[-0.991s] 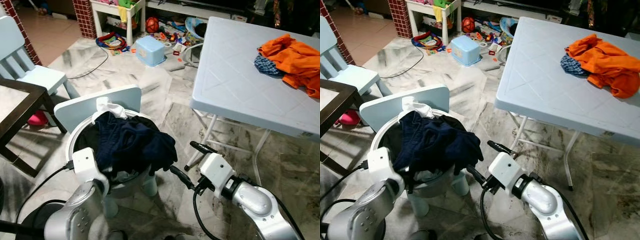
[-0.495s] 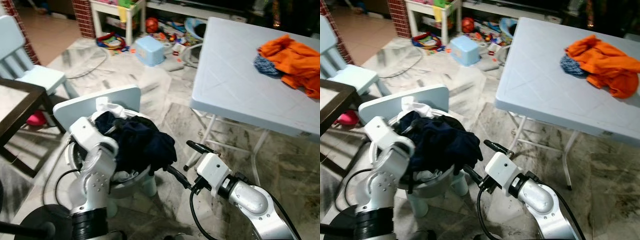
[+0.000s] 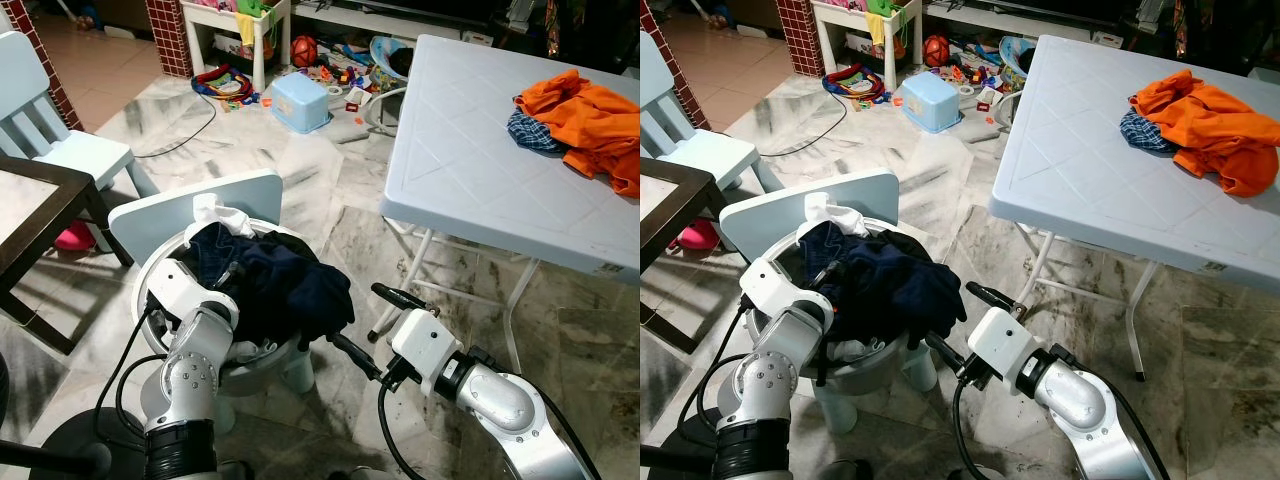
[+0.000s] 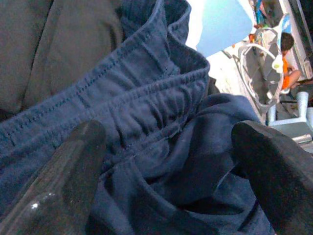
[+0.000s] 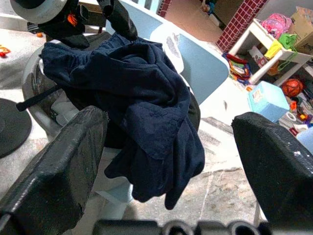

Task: Hang hanger

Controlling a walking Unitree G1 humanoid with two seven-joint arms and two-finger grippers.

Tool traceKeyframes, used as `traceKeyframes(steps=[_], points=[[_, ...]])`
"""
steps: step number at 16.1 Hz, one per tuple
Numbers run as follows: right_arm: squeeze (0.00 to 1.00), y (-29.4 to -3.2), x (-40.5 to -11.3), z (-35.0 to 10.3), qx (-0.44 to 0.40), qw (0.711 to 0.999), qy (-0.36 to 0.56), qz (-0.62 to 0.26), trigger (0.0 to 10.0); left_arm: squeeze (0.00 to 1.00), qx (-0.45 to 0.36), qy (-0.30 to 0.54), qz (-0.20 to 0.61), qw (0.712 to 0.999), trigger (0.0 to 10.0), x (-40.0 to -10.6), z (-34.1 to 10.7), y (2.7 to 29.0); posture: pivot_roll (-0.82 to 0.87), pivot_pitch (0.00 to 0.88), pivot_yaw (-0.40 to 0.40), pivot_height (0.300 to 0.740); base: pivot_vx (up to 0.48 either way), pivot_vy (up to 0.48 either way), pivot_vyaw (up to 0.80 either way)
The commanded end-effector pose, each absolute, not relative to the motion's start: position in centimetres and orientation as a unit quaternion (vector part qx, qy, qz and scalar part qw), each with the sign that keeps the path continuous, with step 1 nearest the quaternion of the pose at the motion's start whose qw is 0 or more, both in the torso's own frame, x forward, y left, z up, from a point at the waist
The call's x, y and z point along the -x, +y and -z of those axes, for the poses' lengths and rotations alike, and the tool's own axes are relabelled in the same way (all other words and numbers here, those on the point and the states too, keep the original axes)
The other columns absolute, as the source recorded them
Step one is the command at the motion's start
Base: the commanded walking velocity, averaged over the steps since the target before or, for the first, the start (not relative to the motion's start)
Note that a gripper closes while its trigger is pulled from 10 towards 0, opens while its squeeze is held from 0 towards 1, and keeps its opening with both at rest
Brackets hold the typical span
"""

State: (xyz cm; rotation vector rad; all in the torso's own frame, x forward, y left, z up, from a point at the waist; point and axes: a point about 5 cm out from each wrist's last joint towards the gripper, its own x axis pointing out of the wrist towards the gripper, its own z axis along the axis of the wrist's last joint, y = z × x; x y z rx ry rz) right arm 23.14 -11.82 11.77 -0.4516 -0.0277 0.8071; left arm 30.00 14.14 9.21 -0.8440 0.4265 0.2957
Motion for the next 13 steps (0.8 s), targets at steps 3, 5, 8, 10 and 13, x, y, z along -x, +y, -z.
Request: traceKeyframes(steps=[3,5,8,10,13], points=[[0.00,-11.6,-23.0,-11.6,0.221,0.890,-0.014,-0.398,10.0,0.00,0.471,0.262,-0.144,0.830,10.0,-28.5,-5.9,10.8,-0.07,0.116,-0.082,0.740,0.000,0.000,0.00],[0.00,-11.8,-22.9,-11.7,0.224,0.889,-0.012,-0.398,10.0,0.00,0.478,0.261,-0.152,0.825,10.0,-28.7,-5.7,10.7,-0.08,0.117,-0.089,0.740,0.000,0.000,0.00],[0.00,-12.0,-22.8,-11.6,0.228,0.889,-0.010,-0.398,10.0,0.00,0.480,0.248,-0.174,0.823,0.0,-29.1,-4.6,11.8,-0.08,0.117,-0.089,0.740,0.000,0.000,0.00],[0.00,-11.9,-22.7,-11.6,0.230,0.888,-0.009,-0.399,10.0,0.00,0.475,0.238,-0.182,0.827,0.0,-29.5,-4.4,12.5,-0.10,0.118,-0.088,0.740,0.000,0.000,0.00],[0.00,-11.9,-22.6,-11.4,0.234,0.885,-0.007,-0.402,10.0,0.00,0.448,0.222,-0.191,0.845,0.0,-30.1,-4.5,13.6,-0.09,0.117,-0.086,0.740,0.000,0.000,0.00]])
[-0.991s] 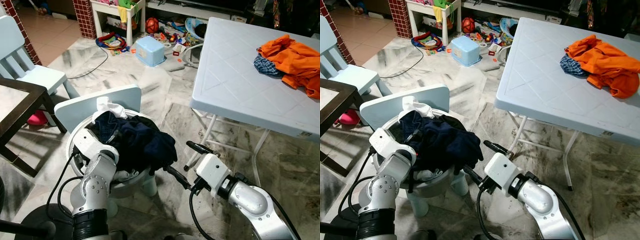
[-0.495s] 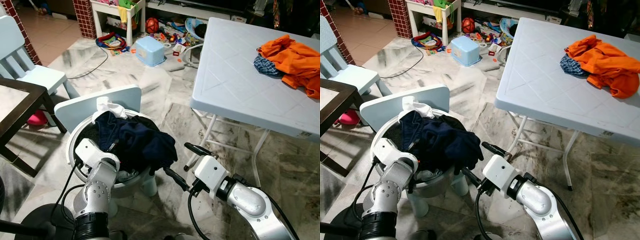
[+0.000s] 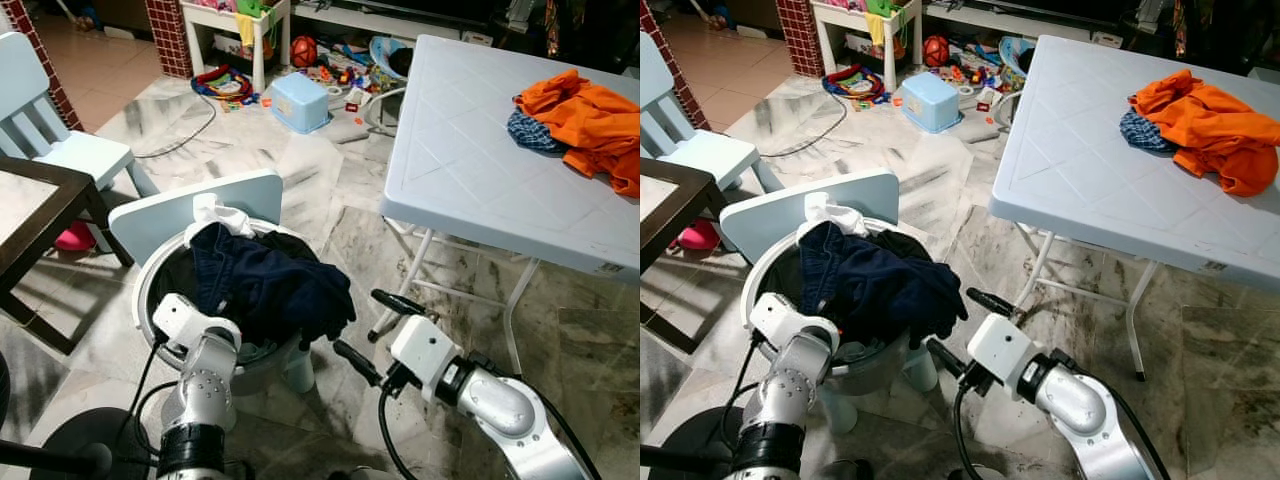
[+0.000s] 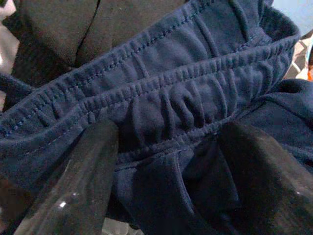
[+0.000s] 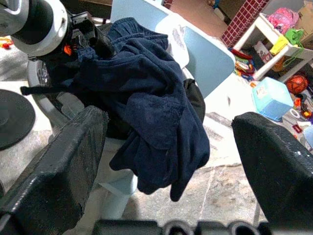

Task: Hang hanger

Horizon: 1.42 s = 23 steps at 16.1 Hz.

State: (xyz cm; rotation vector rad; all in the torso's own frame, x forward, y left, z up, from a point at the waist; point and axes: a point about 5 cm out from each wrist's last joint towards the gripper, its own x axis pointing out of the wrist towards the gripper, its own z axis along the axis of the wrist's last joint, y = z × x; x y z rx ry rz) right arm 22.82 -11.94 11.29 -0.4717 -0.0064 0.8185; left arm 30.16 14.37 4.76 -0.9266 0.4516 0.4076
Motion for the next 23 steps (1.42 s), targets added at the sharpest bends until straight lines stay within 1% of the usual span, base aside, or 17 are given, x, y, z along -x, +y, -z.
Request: traceKeyframes(steps=[1,3,5,8,10,13,20,22,23], points=[[0.00,-11.9,-22.7,-11.4,0.234,0.885,-0.008,-0.402,10.0,0.00,0.437,0.214,-0.192,0.852,0.0,-30.2,-4.6,13.9,-0.09,0.117,-0.087,0.740,0.000,0.000,0.00],[0.00,-11.7,-22.7,-11.4,0.224,0.884,-0.005,-0.410,10.0,0.00,0.419,0.204,-0.192,0.863,0.0,-30.4,-4.7,14.3,-0.08,0.117,-0.087,0.740,0.000,0.000,0.00],[0.00,-11.9,-22.6,-11.1,0.198,0.883,0.018,-0.425,10.0,0.00,0.410,0.199,-0.194,0.869,0.0,-30.5,-4.7,14.5,-0.08,0.117,-0.086,0.740,0.000,0.000,0.00],[0.00,-12.3,-22.8,-10.9,0.207,0.883,0.021,-0.420,10.0,0.00,0.376,0.175,-0.190,0.890,0.0,-30.7,-5.2,14.7,-0.08,0.119,-0.082,0.740,0.000,0.000,0.00],[0.00,-12.3,-22.7,-10.9,0.204,0.884,0.024,-0.419,10.0,0.00,0.364,0.162,-0.191,0.897,0.0,-30.9,-5.7,14.8,-0.09,0.117,-0.079,0.740,0.000,0.000,0.00],[0.00,-12.4,-22.9,-10.8,0.207,0.886,0.025,-0.415,10.0,0.00,0.331,0.136,-0.184,0.915,0.0,-31.3,-6.6,15.0,-0.09,0.113,-0.076,0.740,0.000,0.000,0.00],[0.00,-12.4,-23.0,-10.6,0.214,0.883,0.024,-0.417,10.0,0.00,0.332,0.125,-0.184,0.917,0.0,-31.4,-6.9,15.0,-0.08,0.110,-0.079,0.740,0.000,0.000,0.00],[0.00,-12.3,-23.0,-10.6,0.217,0.882,0.023,-0.417,10.0,0.00,0.300,0.117,-0.190,0.928,0.0,-31.3,-7.4,15.2,-0.08,0.112,-0.078,0.740,0.000,0.000,0.00],[0.00,-12.4,-23.1,-10.6,0.218,0.882,0.023,-0.417,10.0,0.00,0.283,0.124,-0.201,0.930,0.5,-31.2,-7.7,15.4,-0.08,0.116,-0.077,0.740,0.000,0.000,0.00]])
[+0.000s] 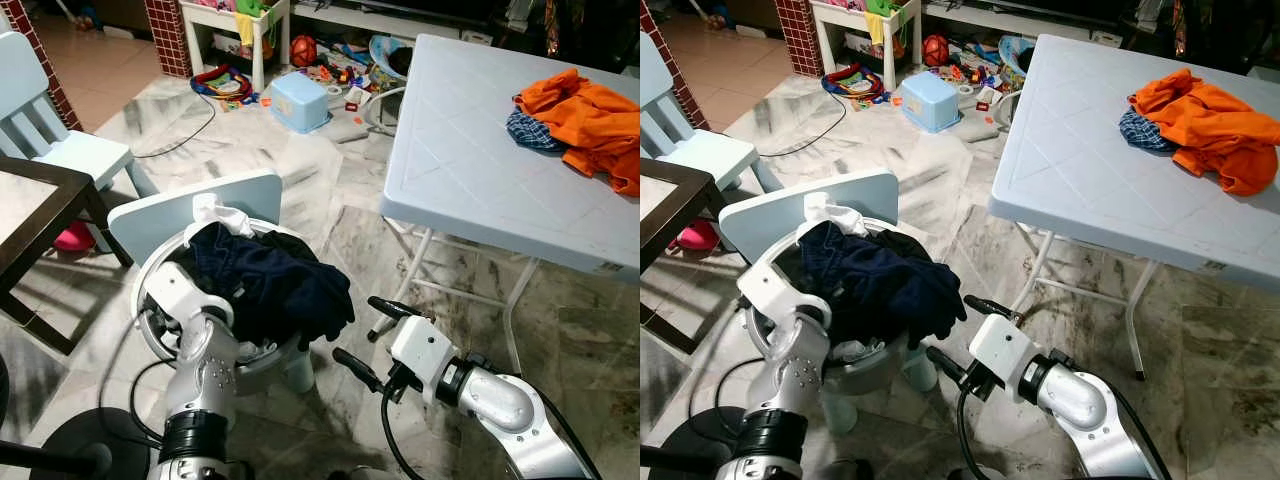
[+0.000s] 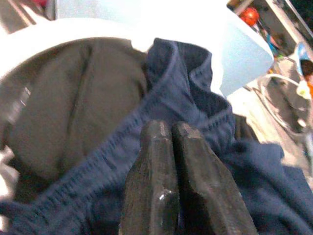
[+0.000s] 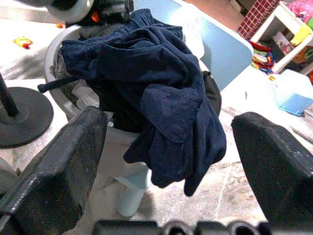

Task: Hang hanger

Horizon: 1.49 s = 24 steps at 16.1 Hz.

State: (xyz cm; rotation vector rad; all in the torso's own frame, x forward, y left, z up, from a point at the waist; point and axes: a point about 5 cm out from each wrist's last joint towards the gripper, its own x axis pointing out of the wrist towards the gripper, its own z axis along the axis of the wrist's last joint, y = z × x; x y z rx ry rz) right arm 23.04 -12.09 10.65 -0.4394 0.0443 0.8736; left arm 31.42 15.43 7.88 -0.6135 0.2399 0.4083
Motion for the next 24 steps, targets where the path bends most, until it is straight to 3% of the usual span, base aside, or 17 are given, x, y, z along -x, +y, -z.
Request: traceKeyframes(steps=[1,2,3,8,15,24], points=[[0.00,-12.5,-23.0,-10.6,0.219,0.882,0.024,-0.417,10.0,0.00,0.309,0.134,-0.215,0.917,10.0,-30.9,-7.9,15.2,-0.08,0.116,-0.078,0.740,0.000,0.000,0.00],[0.00,-12.5,-22.9,-10.5,0.220,0.881,0.024,-0.417,10.0,0.41,0.338,0.145,-0.224,0.903,10.0,-30.7,-7.8,14.9,-0.08,0.118,-0.079,0.740,0.000,0.000,0.00],[0.00,-12.3,-22.9,-10.5,0.223,0.879,0.023,-0.420,10.0,1.00,0.391,0.167,-0.229,0.876,10.0,-30.3,-7.7,13.8,-0.07,0.120,-0.080,0.740,0.000,0.000,0.00],[0.00,-12.1,-22.8,-10.5,0.231,0.874,0.020,-0.426,10.0,1.00,0.489,0.198,-0.217,0.821,10.0,-29.9,-7.0,12.1,-0.07,0.122,-0.077,0.740,0.000,0.000,0.00],[0.00,-12.0,-22.6,-10.5,0.233,0.874,0.020,-0.425,10.0,1.00,0.493,0.261,-0.171,0.812,10.0,-29.4,-5.5,10.3,-0.08,0.124,-0.069,0.740,0.000,0.000,0.00],[0.00,-12.0,-22.6,-10.5,0.234,0.874,0.022,-0.425,10.0,1.00,0.507,0.221,-0.170,0.815,10.0,-30.3,-5.3,11.7,-0.09,0.121,-0.070,0.740,0.000,0.000,0.00]])
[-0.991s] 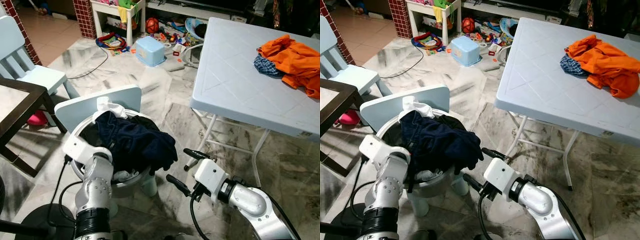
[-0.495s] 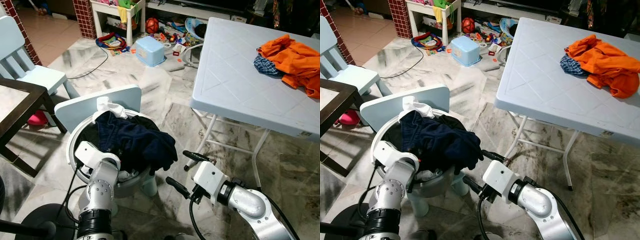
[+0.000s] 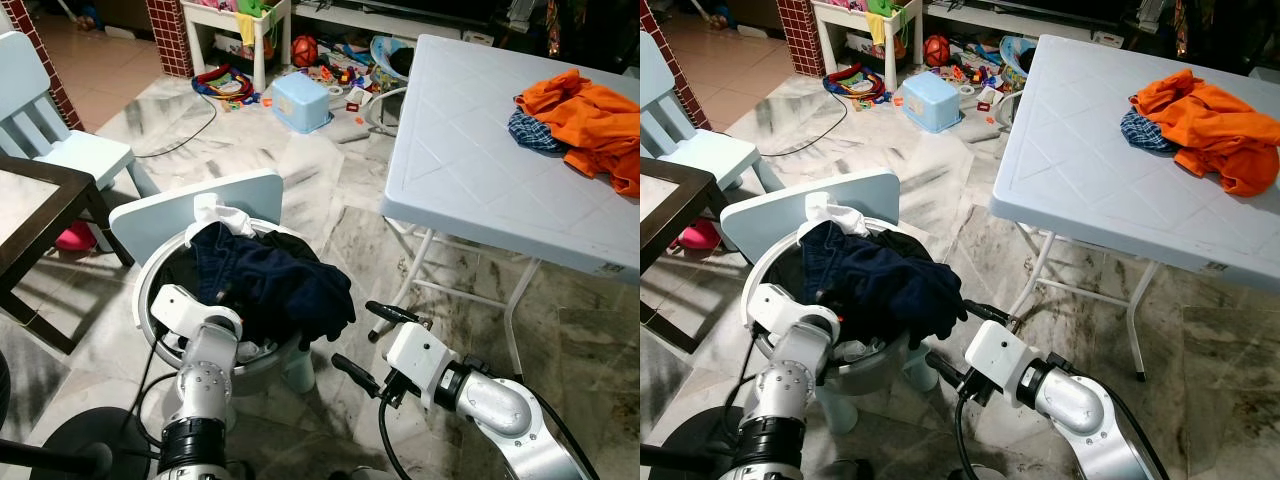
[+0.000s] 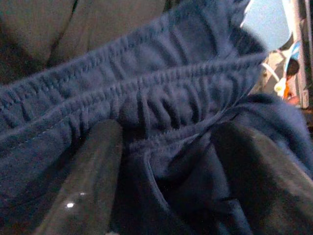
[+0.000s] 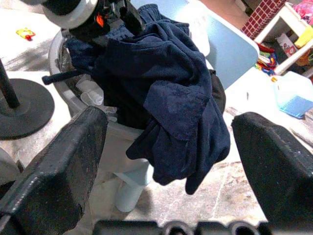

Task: Hang hanger

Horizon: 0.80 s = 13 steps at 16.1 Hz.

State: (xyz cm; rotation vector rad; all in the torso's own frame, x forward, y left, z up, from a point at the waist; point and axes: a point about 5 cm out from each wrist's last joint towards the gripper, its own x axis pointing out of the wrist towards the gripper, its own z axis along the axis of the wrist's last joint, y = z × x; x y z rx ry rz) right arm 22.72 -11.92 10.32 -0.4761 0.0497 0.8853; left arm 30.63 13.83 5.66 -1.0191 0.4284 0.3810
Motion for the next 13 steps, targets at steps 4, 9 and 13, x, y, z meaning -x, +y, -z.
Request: traceKeyframes(steps=[4,9,13], points=[[0.00,-12.0,-22.5,-10.4,0.234,0.873,0.024,-0.426,10.0,0.00,0.528,0.225,-0.162,0.803,10.0,-31.2,-4.2,11.8,-0.09,0.123,-0.071,0.740,0.000,0.000,0.00],[0.00,-12.0,-22.4,-10.4,0.236,0.873,0.027,-0.426,10.0,0.00,0.527,0.215,-0.166,0.805,0.0,-31.5,-3.3,12.1,-0.10,0.123,-0.073,0.740,0.000,0.000,0.00],[0.00,-11.9,-22.5,-10.4,0.236,0.872,0.027,-0.428,10.0,0.00,0.532,0.205,-0.179,0.802,0.0,-31.8,-3.1,12.5,-0.10,0.124,-0.074,0.740,0.000,0.000,0.00]])
